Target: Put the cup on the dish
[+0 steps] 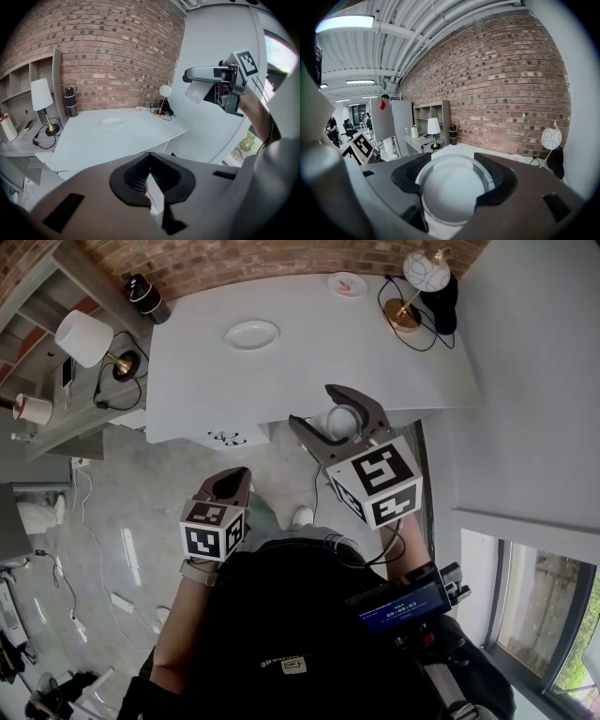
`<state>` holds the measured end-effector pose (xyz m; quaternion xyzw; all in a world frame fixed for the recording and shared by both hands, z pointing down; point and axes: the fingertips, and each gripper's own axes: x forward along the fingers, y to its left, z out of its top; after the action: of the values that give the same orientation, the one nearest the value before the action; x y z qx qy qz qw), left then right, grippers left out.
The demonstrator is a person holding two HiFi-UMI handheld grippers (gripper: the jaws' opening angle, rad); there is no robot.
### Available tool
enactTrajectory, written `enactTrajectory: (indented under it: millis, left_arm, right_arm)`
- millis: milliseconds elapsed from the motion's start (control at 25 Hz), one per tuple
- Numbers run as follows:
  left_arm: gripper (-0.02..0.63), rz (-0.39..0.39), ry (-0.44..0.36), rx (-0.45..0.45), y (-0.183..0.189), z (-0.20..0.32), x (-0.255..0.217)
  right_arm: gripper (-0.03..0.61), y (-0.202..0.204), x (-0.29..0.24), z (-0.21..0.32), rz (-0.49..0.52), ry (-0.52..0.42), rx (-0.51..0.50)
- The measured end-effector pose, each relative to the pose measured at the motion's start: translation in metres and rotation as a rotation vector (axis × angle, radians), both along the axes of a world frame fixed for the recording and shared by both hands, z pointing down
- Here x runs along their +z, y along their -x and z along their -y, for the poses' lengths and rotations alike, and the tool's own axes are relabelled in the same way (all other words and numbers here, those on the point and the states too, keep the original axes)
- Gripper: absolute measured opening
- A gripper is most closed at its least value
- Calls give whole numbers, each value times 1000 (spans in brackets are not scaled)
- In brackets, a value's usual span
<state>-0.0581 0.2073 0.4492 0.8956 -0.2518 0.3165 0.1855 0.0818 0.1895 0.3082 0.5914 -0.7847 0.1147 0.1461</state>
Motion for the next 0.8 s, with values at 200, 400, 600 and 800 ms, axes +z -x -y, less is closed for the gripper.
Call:
enactTrajectory:
  millis: [200, 400, 600, 800]
  left_arm:
    - [5, -6, 21, 23, -4, 14, 8]
    - [5, -12, 34, 47, -4, 49, 10]
    - [5, -4, 49, 77, -2, 92, 14]
    - [5, 5, 71, 110, -5, 130, 19]
  right_arm:
    - [287, -4, 5, 16, -3, 12, 23]
    - [287, -4, 8, 46, -6, 30, 53]
    - [287, -4, 13, 82, 4, 49, 91]
    - [287, -10, 19, 116, 6, 75, 135]
